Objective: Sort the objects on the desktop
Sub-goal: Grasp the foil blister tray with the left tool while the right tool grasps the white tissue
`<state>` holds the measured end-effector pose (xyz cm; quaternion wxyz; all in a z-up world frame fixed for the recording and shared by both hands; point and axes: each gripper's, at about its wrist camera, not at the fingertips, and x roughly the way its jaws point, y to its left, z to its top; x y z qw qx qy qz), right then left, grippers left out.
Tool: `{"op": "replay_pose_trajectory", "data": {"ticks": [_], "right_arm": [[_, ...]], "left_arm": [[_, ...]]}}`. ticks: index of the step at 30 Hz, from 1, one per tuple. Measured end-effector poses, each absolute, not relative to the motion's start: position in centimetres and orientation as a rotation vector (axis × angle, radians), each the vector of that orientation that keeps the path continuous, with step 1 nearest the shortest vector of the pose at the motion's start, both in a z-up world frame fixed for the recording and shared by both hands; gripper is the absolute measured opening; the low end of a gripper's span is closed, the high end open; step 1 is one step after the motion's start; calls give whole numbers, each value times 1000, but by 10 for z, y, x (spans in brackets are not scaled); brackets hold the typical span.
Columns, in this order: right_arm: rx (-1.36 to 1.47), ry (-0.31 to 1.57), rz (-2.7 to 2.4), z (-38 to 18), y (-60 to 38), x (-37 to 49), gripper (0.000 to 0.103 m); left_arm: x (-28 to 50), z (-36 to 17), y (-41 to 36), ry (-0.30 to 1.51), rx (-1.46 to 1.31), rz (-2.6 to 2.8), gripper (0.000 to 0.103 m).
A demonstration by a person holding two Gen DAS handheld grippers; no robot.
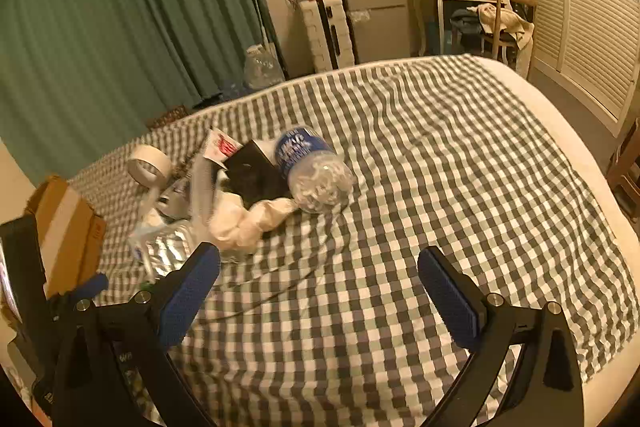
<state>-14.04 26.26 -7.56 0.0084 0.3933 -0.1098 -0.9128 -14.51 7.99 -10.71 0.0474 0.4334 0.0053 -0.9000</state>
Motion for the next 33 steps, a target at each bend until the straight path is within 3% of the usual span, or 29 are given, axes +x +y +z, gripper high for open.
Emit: {"op": "replay_pose_trajectory", "data": {"ticks": [9,11,13,28,30,32,33], "right_arm": [[1342,-406,-2802,-103,265,-153,100],[1345,-421,-2804,-104,267,-153,100],[1352,-431,-2805,-105,267,-153,100],[1349,-313,-2644,-118,199,-212,99],[1387,-348,-2620,-128,199,-222,92],[1475,-406,-2583,-143,206,-229,70],[1513,-422,-2569,-149,209,-230,68]], "left_arm": [[-172,-132,95,-8,1347,-2725,98],[-177,-139,92,-3,1375,-2706,90],[-181,-147,86,9,1428,-2699,71],[-162,-115,25,290,1443,-2750,66],[-163,-112,23,298,1439,-2756,66],[-164,-111,22,290,1445,-2759,66],[-165,-112,22,291,1458,-2762,66]]}}
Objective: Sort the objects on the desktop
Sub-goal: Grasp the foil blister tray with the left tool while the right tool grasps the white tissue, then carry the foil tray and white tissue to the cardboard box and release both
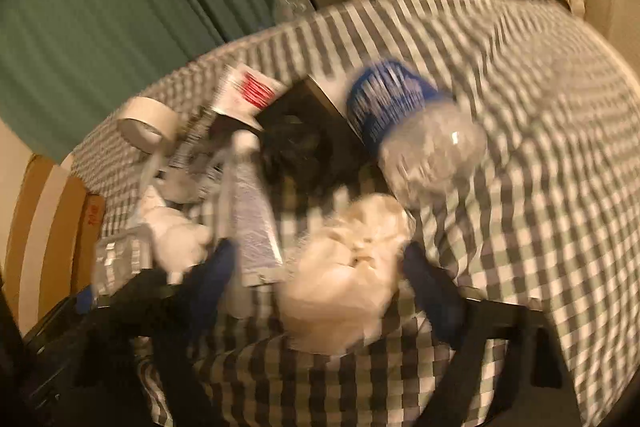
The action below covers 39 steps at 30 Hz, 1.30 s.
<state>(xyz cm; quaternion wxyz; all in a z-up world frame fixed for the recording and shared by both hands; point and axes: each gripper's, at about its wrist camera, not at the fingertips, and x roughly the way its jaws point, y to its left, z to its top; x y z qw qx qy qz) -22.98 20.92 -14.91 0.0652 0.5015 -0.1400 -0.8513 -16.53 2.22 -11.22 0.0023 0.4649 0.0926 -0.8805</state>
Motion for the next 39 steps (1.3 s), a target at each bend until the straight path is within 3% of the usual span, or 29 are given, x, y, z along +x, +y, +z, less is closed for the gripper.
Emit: {"op": "replay_pose_trajectory", "data": {"ticks": [3,5,9,30,39], "right_arm": [[1564,-440,-2556,-160,220,-226,55],[1557,-440,-2557,-159,225,-221,27],[1526,-435,-2555,-152,228,-206,18],[1175,-333,-2599,-7,165,-87,16],[998,-209,-2524,65,92,-47,16]], "left_arm": [[-169,-119,25,286,1498,-2743,66],[-168,-123,26,286,1514,-2734,66],[-161,-113,26,280,1489,-2763,66],[-79,3,-18,374,1240,-2947,66],[-49,57,-83,401,1127,-2976,66]]}}
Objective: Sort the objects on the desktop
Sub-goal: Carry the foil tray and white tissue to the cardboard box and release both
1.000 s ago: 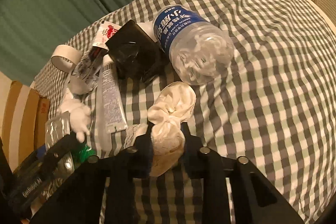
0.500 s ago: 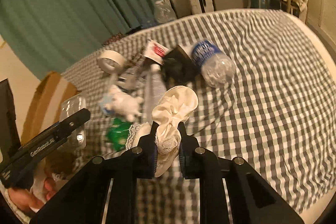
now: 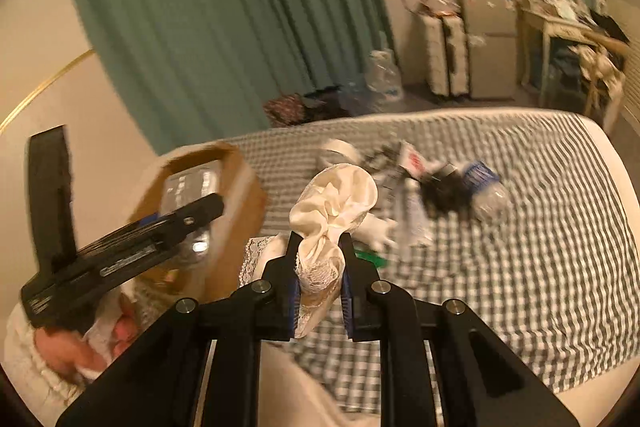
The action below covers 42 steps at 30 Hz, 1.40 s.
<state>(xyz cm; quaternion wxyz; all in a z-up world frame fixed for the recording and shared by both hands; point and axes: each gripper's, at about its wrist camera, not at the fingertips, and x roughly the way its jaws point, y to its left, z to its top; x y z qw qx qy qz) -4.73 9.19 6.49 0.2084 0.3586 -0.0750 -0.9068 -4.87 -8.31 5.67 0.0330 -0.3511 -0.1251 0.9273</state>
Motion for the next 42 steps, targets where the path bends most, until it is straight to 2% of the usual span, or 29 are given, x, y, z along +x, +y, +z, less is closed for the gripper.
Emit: {"op": "replay_pose_trajectory", "data": {"ticks": [9,21,22,23,24,25,27,34,42], "right_arm": [[959,-137,-2361,87,-8,-61,16],[1184,-77,-2127,9,-121,-94,20],[1196,-73,-2121,6,-125,-95,23],[1213,-67,-2114,2,-129,-96,37],[1222,-65,-2116,-1,-131,-96,46],[1227,-63,-2124,-3,-132,-96,56],[1233,-51,-2132,-3,-131,-97,56],[1162,-11,-2245,14,-111,-91,56],[1022,56,-2449,47,-53,-77,56]], "left_arm": [[-40,94,-180,-291,-1035,3007,66],[-49,19,-260,-344,-1258,2982,66],[-50,15,-261,-332,-1277,2968,67],[-52,10,-264,-312,-1303,2963,68],[-54,7,-269,-298,-1319,2964,72],[-55,4,-270,-282,-1338,2966,82],[-56,0,-274,-291,-1357,2994,93],[-56,-14,-276,-311,-1440,2982,93],[-33,22,-225,-194,-1275,2983,96]]}}
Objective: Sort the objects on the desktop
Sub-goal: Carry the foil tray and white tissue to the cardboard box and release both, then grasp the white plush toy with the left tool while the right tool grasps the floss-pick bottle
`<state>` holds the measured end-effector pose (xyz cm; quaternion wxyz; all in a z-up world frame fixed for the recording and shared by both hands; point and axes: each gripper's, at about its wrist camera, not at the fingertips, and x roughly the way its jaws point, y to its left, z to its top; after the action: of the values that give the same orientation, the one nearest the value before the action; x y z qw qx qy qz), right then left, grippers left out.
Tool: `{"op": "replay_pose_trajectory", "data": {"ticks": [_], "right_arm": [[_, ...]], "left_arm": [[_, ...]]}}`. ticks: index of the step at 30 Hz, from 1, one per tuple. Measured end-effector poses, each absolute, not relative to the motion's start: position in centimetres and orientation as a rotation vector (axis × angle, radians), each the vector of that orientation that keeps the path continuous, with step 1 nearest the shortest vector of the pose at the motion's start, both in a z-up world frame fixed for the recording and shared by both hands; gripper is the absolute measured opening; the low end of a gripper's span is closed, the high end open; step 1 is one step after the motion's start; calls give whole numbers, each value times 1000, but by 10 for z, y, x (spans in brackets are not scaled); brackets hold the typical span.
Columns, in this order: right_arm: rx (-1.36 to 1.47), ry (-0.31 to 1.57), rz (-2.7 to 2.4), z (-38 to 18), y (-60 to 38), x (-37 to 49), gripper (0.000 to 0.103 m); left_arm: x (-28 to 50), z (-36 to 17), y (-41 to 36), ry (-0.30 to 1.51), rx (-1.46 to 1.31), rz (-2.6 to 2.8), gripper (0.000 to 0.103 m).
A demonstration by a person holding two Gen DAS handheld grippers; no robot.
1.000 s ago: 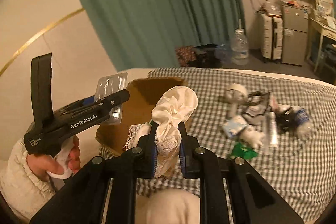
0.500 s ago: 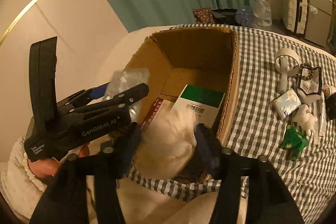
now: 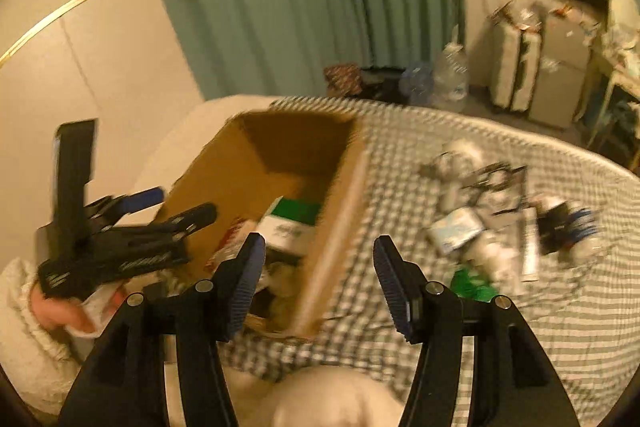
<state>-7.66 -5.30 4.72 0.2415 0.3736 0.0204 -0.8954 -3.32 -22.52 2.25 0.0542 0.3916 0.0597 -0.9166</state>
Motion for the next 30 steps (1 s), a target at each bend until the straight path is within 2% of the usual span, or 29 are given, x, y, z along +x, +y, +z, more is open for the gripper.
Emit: {"op": "replay_pose_trajectory", "data": {"ticks": [7,10,13,18,23,30], "right_arm": [[952,47,-2618,70,26,-71,57],[941,-3,-2659,68,63,-70,63],[945,-40,-2705,59,97,-72,71],[1016,-102,-2789,25,162,-81,73],[1089,-220,-2831,-21,210,-97,85],[1174,-199,-2826,-71,232,-124,85]], "left_arm": [[-25,41,-141,260,1158,-2889,99],[-35,35,-102,307,1216,-2885,99],[-49,26,-60,262,1243,-2897,99],[-72,3,-9,177,1271,-2901,99],[-93,-36,24,113,1287,-2866,99],[-137,-84,50,-12,1343,-2822,99]]}}
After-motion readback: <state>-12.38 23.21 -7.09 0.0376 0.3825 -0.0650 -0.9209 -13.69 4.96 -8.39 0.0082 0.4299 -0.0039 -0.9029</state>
